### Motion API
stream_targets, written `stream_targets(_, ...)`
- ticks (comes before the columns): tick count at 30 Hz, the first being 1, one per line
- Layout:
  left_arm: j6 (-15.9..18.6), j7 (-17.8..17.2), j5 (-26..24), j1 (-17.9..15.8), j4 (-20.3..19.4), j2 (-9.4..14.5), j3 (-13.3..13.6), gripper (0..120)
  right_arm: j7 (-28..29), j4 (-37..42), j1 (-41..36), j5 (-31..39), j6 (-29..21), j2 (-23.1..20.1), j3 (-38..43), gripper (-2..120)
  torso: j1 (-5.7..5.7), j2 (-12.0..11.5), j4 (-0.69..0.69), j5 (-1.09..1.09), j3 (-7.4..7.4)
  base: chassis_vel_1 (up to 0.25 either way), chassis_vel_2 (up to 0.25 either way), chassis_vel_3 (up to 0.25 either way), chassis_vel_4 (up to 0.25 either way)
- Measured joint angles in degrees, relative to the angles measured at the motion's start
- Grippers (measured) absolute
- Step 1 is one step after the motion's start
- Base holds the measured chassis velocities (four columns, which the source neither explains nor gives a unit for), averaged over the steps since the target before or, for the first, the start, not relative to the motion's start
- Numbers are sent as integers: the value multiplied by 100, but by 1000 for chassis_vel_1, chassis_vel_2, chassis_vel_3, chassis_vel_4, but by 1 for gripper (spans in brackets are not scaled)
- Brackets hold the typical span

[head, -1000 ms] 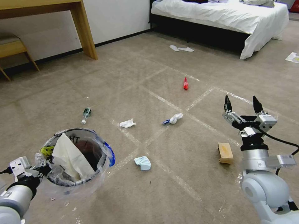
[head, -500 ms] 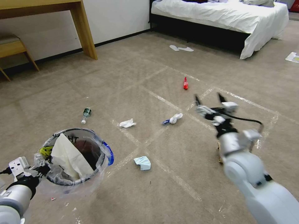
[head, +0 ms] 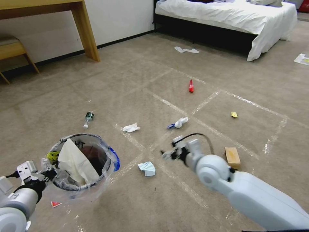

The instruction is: Pick up the trash bin and place the garbage on the floor into it.

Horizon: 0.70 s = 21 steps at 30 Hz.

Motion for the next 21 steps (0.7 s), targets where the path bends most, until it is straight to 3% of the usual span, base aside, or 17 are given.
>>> stream_targets(2,-2,1,12,16,-42,-51,-15,1,-160,-312,690,-141,-41,118,-812,100,0,0,-1,0,0,0,0,0,0)
stream_targets(5,-6,2,20,24,-52,-74,-16,1,-242,-468,981,-242,-41,190,-1141,100,0,0,0,-1,0,0,0,0,0)
stream_targets(7,-18,5,61,36,-72,-172,-16,1,-465,-875,1528,-431,-36,429,-1933,100,0,0,0,-1,0,0,0,0,0)
stream_targets(9,-18,5,61,36,-72,-172,-16,1,-465,-875,1528,-431,-36,429,-1933,100,0,0,0,-1,0,0,0,0,0)
stream_targets(16,-41,12,54,31,-85,-251,-135,1,-1258,-1900,1943,-1094,9,979,-2834,100,0,0,0,0,0,0,0,0,0)
stream_targets(21,-43,12,47,20,-84,-300,-134,1,-1387,-2307,1874,-1353,21,1238,-2948,100,-1,0,-2,0,0,0,0,0,0)
